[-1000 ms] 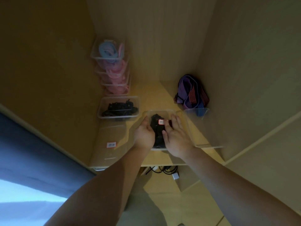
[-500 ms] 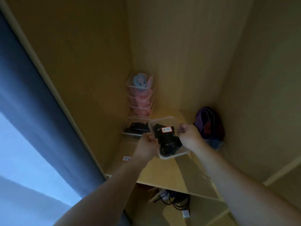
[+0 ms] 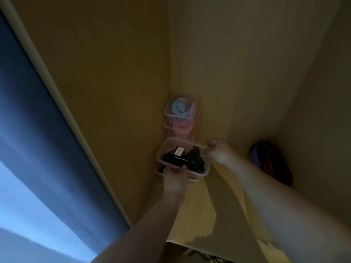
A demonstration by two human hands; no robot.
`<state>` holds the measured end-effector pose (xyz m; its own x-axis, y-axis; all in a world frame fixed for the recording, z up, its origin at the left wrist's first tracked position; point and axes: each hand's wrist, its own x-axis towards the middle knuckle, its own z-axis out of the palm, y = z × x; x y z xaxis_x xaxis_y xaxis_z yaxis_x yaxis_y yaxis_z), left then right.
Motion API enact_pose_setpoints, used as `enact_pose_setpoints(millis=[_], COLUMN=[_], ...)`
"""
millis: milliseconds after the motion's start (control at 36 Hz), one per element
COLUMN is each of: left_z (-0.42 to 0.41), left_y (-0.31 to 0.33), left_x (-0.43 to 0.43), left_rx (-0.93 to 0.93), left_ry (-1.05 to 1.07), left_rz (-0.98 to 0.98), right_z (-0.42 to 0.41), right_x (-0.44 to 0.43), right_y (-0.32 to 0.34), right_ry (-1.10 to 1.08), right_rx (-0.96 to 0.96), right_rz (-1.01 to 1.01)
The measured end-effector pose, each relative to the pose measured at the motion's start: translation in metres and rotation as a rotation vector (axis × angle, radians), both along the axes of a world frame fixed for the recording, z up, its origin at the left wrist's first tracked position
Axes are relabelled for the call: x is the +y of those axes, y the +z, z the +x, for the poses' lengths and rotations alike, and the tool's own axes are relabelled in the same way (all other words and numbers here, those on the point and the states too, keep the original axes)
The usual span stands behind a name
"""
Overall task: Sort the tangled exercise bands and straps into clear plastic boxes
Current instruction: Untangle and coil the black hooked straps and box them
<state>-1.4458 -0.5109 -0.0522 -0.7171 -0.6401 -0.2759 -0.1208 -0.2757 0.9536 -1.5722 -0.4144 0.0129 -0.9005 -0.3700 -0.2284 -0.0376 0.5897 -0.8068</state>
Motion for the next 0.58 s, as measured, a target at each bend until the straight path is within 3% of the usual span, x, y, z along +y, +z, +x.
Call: enact_pose_setpoints(millis=[167, 417, 583], left_z=[-0.015, -0.013, -0.025], left_y=[-0.010, -0.018, -0.036], left_x=[0.003, 0.002, 0.005], left_rx=[-0.038, -0.290, -0.194], left_ry=[0.065, 0.202, 0.110], left_rz=[0.050, 0.058, 0.120], right_z=[-0.014, -0.023, -0.024], right_x=[-0.010, -0.014, -0.013], right_y=[-0.014, -0.023, -0.026], right_ry=[0.034, 0.178, 0.221], right_rx=[-0.089, -0.163, -0.229], right_rz=[-0.040, -0.032, -0.076])
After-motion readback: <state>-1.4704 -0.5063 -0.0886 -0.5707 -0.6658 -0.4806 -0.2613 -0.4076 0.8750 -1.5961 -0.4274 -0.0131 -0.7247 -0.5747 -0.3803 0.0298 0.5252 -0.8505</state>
